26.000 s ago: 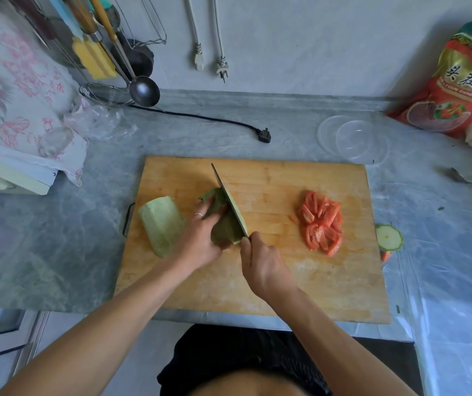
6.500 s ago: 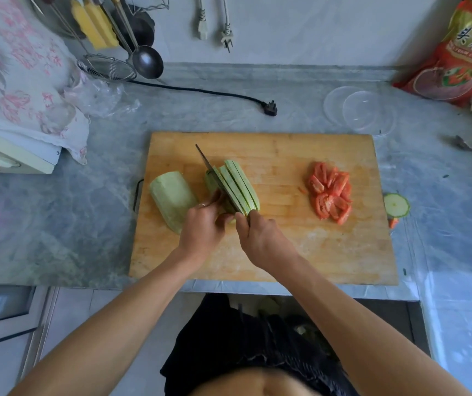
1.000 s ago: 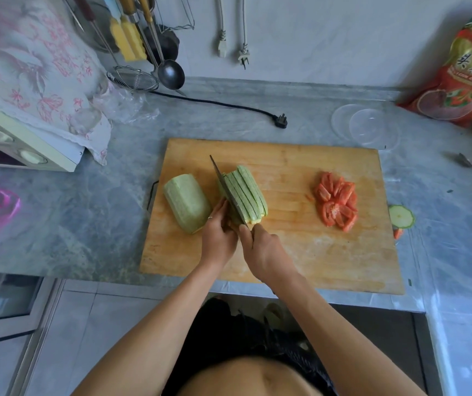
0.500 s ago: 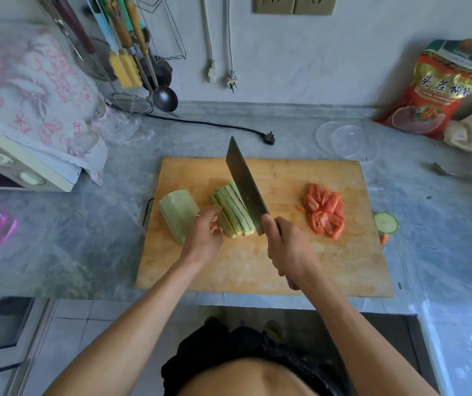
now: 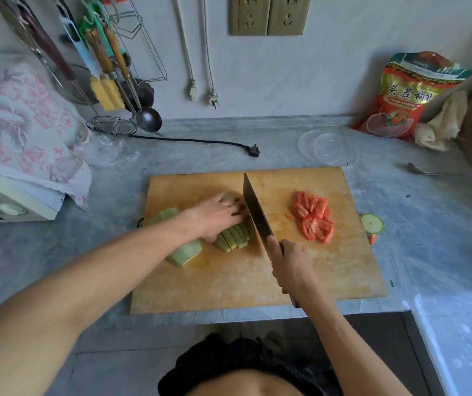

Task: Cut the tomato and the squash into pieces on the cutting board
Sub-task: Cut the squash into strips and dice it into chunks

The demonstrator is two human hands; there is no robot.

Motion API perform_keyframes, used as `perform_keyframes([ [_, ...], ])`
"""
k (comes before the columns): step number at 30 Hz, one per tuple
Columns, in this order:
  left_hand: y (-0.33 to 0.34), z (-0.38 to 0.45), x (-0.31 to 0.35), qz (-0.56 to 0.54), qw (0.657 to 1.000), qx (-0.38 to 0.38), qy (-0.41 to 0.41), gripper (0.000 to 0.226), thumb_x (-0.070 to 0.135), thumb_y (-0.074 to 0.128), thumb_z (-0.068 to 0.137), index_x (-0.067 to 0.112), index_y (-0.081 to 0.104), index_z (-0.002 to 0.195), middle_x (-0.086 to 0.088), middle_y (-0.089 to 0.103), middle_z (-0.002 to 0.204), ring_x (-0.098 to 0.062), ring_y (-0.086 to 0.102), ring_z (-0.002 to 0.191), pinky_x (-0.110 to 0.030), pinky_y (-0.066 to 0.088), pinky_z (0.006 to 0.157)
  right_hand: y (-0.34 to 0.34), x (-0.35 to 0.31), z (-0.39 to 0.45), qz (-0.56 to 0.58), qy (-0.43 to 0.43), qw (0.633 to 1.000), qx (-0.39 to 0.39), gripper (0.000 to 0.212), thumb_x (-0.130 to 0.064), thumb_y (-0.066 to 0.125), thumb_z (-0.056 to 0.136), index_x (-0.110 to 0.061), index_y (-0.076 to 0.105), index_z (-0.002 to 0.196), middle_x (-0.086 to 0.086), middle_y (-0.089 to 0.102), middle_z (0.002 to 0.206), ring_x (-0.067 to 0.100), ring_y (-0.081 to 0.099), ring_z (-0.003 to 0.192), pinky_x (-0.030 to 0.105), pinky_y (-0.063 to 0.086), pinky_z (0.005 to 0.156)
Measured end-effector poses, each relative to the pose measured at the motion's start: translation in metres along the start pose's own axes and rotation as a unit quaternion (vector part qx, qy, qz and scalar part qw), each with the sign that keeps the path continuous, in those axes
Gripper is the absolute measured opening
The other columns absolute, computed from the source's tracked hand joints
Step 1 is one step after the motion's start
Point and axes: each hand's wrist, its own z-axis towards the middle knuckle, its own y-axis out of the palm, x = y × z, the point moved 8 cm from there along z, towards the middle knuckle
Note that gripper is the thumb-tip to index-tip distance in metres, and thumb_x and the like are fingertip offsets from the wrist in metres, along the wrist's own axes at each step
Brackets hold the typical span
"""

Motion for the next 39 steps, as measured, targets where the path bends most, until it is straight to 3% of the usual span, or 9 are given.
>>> perform_keyframes([
  [5, 0.007, 0.01, -0.017, -0.041, 0.999, 0.033, -0.004, 0.092, 0.052, 0.08, 0.065, 0.021, 0.043, 0.143, -0.006, 0.054, 0.132, -0.025, 0.052, 0.124, -0.043, 0.029, 0.116, 0.01, -0.002, -0.002, 0.009, 0.01, 1.0, 0.014, 0.053, -0.052, 0.033, 0.102, -0.007, 0.054, 0.083, 0.016, 0.064, 0.075, 0.033, 0.063, 0.059, 0.041, 0.054, 0.04],
  [10, 0.022, 0.001, -0.051, -0.209, 0.964, 0.09, -0.136, 0.082, 0.06, 0.075, 0.063, 0.026, 0.05, 0.134, -0.005, 0.056, 0.123, -0.026, 0.052, 0.117, -0.037, 0.041, 0.101, 0.016, -0.017, 0.007, 0.002, 0.002, 0.999, 0.032, 0.052, -0.054, 0.033, 0.102, -0.011, 0.052, 0.08, 0.01, 0.064, 0.071, 0.027, 0.06, 0.054, 0.035, 0.051, 0.039],
  [14, 0.036, -0.002, -0.058, -0.293, 0.927, 0.124, -0.198, 0.08, 0.058, 0.072, 0.063, 0.029, 0.049, 0.134, -0.004, 0.054, 0.124, -0.029, 0.051, 0.118, -0.042, 0.044, 0.1, 0.016, -0.022, 0.014, 0.027, 0.011, 0.998, 0.059, 0.051, -0.053, 0.034, 0.101, -0.011, 0.052, 0.079, 0.011, 0.065, 0.069, 0.031, 0.061, 0.057, 0.045, 0.056, 0.05],
  [20, 0.053, -0.005, -0.061, -0.28, 0.933, 0.114, -0.197, 0.098, 0.066, 0.074, 0.07, 0.031, 0.029, 0.151, -0.007, 0.039, 0.149, -0.03, 0.036, 0.138, -0.052, 0.021, 0.118, 0.022, -0.021, 0.013, 0.037, 0.037, 0.997, 0.062, 0.05, -0.052, 0.03, 0.103, -0.011, 0.052, 0.083, 0.011, 0.064, 0.074, 0.025, 0.06, 0.054, 0.032, 0.051, 0.038],
  [23, 0.056, -0.008, -0.063, -0.297, 0.923, 0.122, -0.213, 0.103, 0.069, 0.074, 0.068, 0.032, 0.027, 0.152, -0.008, 0.04, 0.148, -0.029, 0.035, 0.136, -0.046, 0.035, 0.11, 0.036, -0.032, 0.013, 0.032, 0.027, 0.998, 0.039, 0.05, -0.053, 0.029, 0.103, -0.011, 0.052, 0.085, 0.011, 0.063, 0.076, 0.027, 0.061, 0.059, 0.043, 0.057, 0.05],
  [26, 0.05, -0.007, -0.058, -0.335, 0.896, 0.129, -0.262, 0.1, 0.069, 0.074, 0.067, 0.033, 0.03, 0.15, -0.01, 0.04, 0.147, -0.03, 0.035, 0.136, -0.048, 0.042, 0.103, 0.032, -0.039, 0.023, 0.037, 0.029, 0.998, 0.043, 0.05, -0.051, 0.029, 0.103, -0.009, 0.051, 0.087, 0.014, 0.063, 0.079, 0.028, 0.062, 0.057, 0.038, 0.055, 0.045],
  [32, 0.04, 0.0, -0.035, -0.364, 0.859, 0.136, -0.332, 0.103, 0.072, 0.068, 0.072, 0.025, 0.025, 0.152, -0.016, 0.036, 0.151, -0.035, 0.031, 0.138, -0.049, 0.036, 0.108, 0.007, -0.032, 0.039, 0.021, 0.028, 0.998, 0.046, 0.051, -0.055, 0.032, 0.1, -0.012, 0.053, 0.083, 0.016, 0.065, 0.079, 0.029, 0.06, 0.053, 0.043, 0.054, 0.039],
  [35, 0.041, -0.014, -0.036, -0.368, 0.852, 0.137, -0.346, 0.103, 0.07, 0.065, 0.077, 0.025, 0.015, 0.155, -0.017, 0.026, 0.158, -0.035, 0.02, 0.146, -0.055, 0.022, 0.117, 0.006, -0.027, 0.039, 0.007, 0.019, 0.999, 0.039, 0.05, -0.053, 0.032, 0.102, -0.012, 0.051, 0.08, 0.014, 0.063, 0.076, 0.027, 0.059, 0.052, 0.032, 0.048, 0.036],
  [39, 0.049, -0.072, -0.047, -0.4, 0.762, 0.248, -0.445, 0.078, 0.055, 0.063, 0.087, 0.024, 0.031, 0.151, -0.011, 0.032, 0.156, -0.03, 0.022, 0.146, -0.053, 0.021, 0.118, 0.007, -0.026, 0.033, 0.017, 0.003, 0.999, 0.039, 0.049, -0.051, 0.032, 0.103, -0.012, 0.051, 0.079, 0.011, 0.063, 0.072, 0.024, 0.058, 0.051, 0.027, 0.045, 0.036],
])
